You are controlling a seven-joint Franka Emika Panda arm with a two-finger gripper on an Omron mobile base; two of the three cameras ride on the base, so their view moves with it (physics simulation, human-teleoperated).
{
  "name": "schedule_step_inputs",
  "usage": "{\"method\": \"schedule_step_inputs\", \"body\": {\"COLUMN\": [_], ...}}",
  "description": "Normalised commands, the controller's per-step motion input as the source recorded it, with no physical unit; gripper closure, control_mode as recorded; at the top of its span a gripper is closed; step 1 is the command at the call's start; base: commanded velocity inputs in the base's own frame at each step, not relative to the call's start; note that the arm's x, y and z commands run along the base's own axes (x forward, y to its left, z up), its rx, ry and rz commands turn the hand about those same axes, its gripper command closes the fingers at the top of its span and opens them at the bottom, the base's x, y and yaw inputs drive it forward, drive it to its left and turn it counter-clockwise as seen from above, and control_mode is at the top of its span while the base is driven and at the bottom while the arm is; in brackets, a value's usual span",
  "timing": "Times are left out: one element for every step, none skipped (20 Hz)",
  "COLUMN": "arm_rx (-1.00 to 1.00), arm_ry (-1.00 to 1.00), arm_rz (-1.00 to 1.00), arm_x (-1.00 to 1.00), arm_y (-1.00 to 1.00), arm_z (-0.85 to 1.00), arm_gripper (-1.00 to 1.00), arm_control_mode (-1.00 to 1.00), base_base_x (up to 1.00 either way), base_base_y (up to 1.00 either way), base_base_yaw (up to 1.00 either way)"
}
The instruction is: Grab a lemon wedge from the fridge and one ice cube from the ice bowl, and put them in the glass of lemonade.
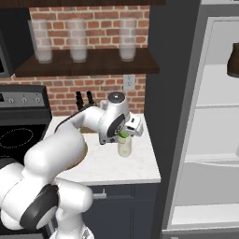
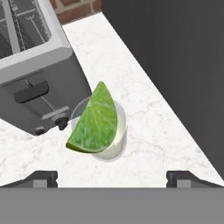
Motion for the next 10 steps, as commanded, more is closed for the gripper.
{"method": "schedule_step_inputs", "body": {"arm_rx": [0.04, 0.04, 0.05, 0.04, 0.03, 0.02, 0.0, 0.0, 0.0, 0.0], "arm_ry": [-0.04, -0.02, 0.0, 0.0, 0.0, 0.0, 0.0, 0.0, 0.01, 0.02], "arm_rz": [0.0, 0.0, 0.0, 0.0, 0.0, 0.0, 0.0, 0.0, 0.0, 0.0], "arm_x": [-0.59, -0.64, -0.73, -0.79, -0.84, -0.81, -0.62, -0.76, -0.72, -0.62], "arm_y": [0.0, 0.0, 0.0, 0.0, 0.0, 0.0, 0.0, 0.0, 0.04, 0.14], "arm_z": [0.1, 0.09, 0.06, 0.06, 0.06, 0.0, 0.0, 0.03, 0.2, 0.36], "arm_gripper": [-1.0, -1.0, -1.0, -1.0, -1.0, -1.0, -1.0, -1.0, -1.0, -1.0], "arm_control_mode": [-1.0, -1.0, -1.0, -1.0, -1.0, -1.0, -1.0, -1.0, -1.0, -1.0], "base_base_x": [0.0, 0.0, 0.0, 0.0, 0.0, 0.0, 0.0, 0.0, 0.0, 0.0], "base_base_y": [0.0, 0.0, 0.0, 0.0, 0.0, 0.0, 0.0, 0.0, 0.0, 0.0], "base_base_yaw": [0.0, 0.0, 0.0, 0.0, 0.0, 0.0, 0.0, 0.0, 0.0, 0.0]}}
